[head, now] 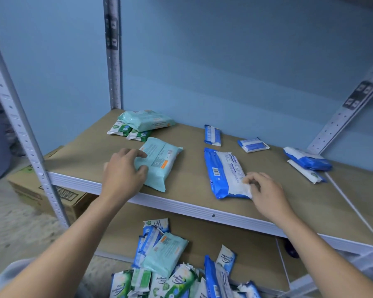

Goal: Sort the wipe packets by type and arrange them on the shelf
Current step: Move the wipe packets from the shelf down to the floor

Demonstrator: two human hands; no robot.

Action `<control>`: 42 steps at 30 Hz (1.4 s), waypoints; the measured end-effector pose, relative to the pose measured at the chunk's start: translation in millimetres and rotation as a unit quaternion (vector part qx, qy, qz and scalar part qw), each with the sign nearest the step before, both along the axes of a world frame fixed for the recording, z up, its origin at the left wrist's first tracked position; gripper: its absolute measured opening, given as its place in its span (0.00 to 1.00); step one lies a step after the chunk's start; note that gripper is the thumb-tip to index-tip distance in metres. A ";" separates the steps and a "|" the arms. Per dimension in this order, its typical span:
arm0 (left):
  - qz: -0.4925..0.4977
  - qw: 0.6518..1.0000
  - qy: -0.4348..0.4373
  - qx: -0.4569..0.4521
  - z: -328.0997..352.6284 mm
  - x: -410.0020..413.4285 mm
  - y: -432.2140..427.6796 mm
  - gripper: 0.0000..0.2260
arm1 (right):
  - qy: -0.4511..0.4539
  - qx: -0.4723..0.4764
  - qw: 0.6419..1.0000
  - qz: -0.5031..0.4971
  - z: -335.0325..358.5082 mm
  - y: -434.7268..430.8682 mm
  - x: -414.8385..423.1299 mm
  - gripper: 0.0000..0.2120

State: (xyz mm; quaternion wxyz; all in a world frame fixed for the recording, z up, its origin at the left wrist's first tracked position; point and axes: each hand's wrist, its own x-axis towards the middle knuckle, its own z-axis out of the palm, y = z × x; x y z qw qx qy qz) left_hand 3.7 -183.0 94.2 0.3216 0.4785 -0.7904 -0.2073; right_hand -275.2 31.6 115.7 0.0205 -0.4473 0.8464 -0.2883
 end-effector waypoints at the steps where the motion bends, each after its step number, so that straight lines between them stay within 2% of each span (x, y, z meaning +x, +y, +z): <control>1: -0.006 1.000 -0.010 -0.008 0.5 -4.4 1.2 0.12 | -0.005 0.003 1.000 -0.017 3.1 -9.8 4.3 0.13; 2: -0.006 1.000 -0.021 -0.012 1.0 -8.6 2.5 0.12 | -0.012 0.015 0.999 -0.035 4.7 -21.4 8.7 0.11; 3: -0.001 0.999 -0.033 -0.012 1.0 -12.3 2.9 0.14 | -0.023 0.034 0.998 -0.052 4.8 -34.4 12.8 0.13; 7: 0.008 0.997 -0.081 -0.007 -2.0 -26.8 0.8 0.25 | -0.007 0.169 0.981 -0.091 -1.5 -79.6 30.8 0.35; 10: 0.012 0.994 -0.108 -0.025 -5.1 -37.2 -0.8 0.28 | 0.018 0.235 0.964 -0.126 -3.9 -94.8 36.7 0.42; 14: 0.036 0.991 -0.124 -0.027 -7.4 -50.0 -4.0 0.30 | 0.030 0.249 0.959 -0.133 -5.7 -98.7 36.5 0.42; 20: 0.053 0.972 -0.227 -0.017 -11.8 -61.9 -3.0 0.38 | 0.042 0.248 0.959 -0.128 -11.3 -98.4 35.8 0.40; 27: 0.055 0.972 -0.230 0.004 -10.1 -58.8 -1.0 0.35 | 0.050 0.239 0.965 -0.094 -11.1 -83.2 40.8 0.38; 42: 0.029 0.971 -0.226 0.066 6.7 -9.1 37.0 0.40 | 0.105 0.179 0.976 -0.059 -16.0 -10.2 70.3 0.38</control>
